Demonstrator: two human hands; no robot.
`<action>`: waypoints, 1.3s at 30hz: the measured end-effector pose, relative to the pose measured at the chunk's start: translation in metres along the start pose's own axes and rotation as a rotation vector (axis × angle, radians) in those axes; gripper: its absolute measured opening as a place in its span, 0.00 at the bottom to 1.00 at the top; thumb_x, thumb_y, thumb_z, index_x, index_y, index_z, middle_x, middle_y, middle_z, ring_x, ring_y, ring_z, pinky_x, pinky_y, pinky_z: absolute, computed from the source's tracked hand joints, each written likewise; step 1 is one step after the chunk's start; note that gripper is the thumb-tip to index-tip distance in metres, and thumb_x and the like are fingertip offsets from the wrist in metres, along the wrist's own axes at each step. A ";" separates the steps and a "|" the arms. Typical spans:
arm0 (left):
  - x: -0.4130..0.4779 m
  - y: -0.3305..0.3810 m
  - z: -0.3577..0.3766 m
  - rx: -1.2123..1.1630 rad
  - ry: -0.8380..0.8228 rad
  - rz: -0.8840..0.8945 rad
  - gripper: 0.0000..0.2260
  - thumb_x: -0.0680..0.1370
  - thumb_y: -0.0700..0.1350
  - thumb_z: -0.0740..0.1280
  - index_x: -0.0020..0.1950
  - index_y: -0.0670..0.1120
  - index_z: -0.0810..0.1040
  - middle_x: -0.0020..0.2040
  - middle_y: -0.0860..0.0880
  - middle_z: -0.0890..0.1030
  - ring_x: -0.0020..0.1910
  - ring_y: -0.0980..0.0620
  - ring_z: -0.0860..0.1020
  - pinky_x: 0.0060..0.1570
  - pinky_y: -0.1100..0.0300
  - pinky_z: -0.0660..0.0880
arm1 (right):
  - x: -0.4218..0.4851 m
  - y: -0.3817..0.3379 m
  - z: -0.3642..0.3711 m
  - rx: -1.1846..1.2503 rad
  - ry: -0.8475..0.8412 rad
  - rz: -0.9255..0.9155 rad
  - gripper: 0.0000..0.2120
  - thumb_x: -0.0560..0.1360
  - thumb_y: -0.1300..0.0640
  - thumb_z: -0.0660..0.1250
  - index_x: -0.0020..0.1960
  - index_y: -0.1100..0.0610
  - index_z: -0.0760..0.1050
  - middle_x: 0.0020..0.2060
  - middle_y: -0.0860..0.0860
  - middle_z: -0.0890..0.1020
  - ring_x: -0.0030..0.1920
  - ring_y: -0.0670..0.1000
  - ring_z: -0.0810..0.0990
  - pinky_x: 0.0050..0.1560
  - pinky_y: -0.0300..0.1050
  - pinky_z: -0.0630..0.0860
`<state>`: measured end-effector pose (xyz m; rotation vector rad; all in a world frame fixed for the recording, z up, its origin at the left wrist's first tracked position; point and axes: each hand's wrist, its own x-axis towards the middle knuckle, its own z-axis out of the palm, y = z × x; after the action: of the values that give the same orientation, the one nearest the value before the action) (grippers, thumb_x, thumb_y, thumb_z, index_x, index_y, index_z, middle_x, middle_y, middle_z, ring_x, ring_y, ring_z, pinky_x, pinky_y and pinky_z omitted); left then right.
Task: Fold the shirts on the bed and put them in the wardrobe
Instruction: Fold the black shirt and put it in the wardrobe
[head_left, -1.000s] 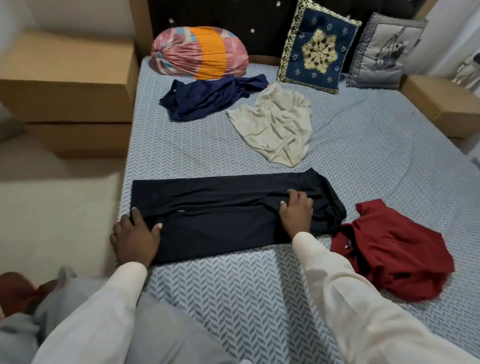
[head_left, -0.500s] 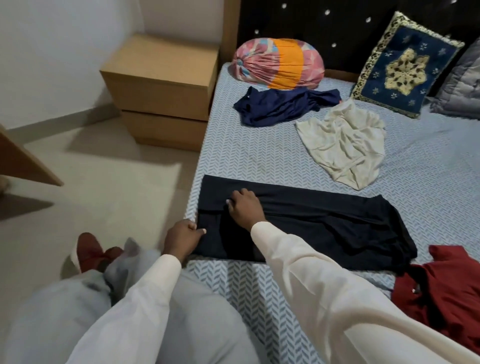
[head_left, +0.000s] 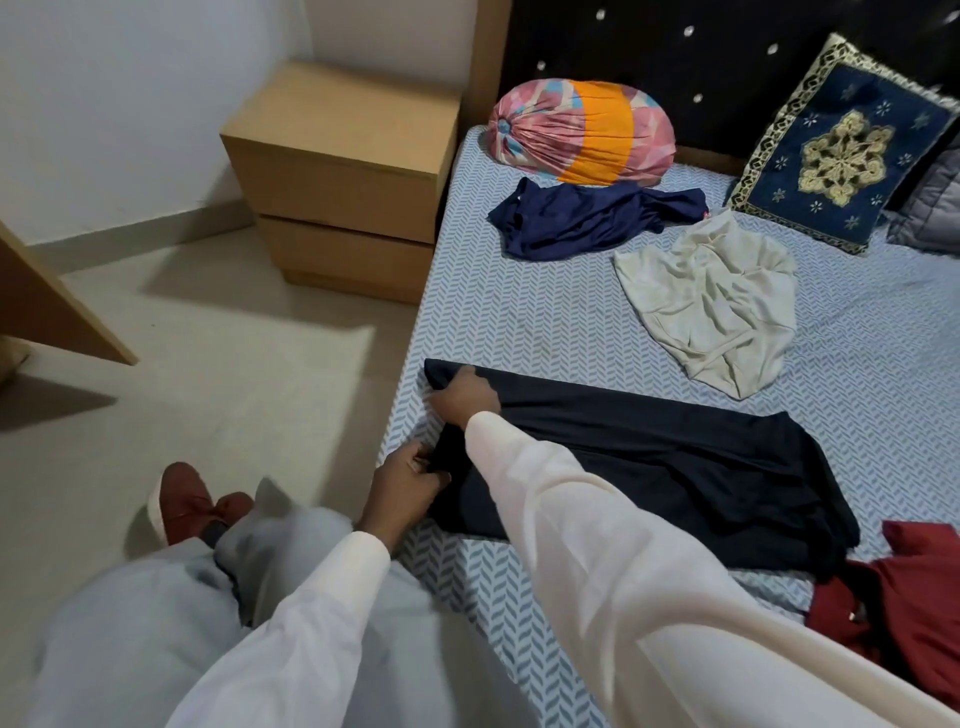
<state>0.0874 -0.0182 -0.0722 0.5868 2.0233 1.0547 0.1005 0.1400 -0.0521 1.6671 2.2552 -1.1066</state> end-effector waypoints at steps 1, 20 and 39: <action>-0.002 0.003 0.003 0.015 0.000 0.019 0.08 0.71 0.41 0.72 0.47 0.51 0.79 0.38 0.53 0.81 0.39 0.53 0.79 0.41 0.59 0.76 | 0.002 0.006 -0.007 0.125 -0.028 0.022 0.23 0.75 0.49 0.66 0.66 0.56 0.68 0.55 0.58 0.78 0.54 0.59 0.79 0.45 0.50 0.75; 0.001 0.019 0.059 0.290 -0.132 0.216 0.11 0.77 0.53 0.69 0.56 0.50 0.77 0.44 0.49 0.81 0.43 0.48 0.81 0.40 0.53 0.80 | -0.009 0.092 -0.050 -0.041 0.170 -0.021 0.26 0.76 0.56 0.68 0.71 0.56 0.64 0.63 0.60 0.77 0.61 0.63 0.77 0.56 0.56 0.77; -0.013 0.006 -0.004 0.200 -0.037 0.051 0.06 0.77 0.53 0.66 0.47 0.52 0.78 0.50 0.48 0.83 0.48 0.48 0.80 0.43 0.60 0.73 | -0.037 0.009 -0.004 -0.406 0.039 -0.153 0.23 0.76 0.56 0.63 0.69 0.60 0.67 0.60 0.58 0.78 0.58 0.61 0.80 0.51 0.51 0.78</action>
<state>0.0922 -0.0258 -0.0598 0.7596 2.1056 0.8692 0.1237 0.1145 -0.0351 1.3838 2.4563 -0.5854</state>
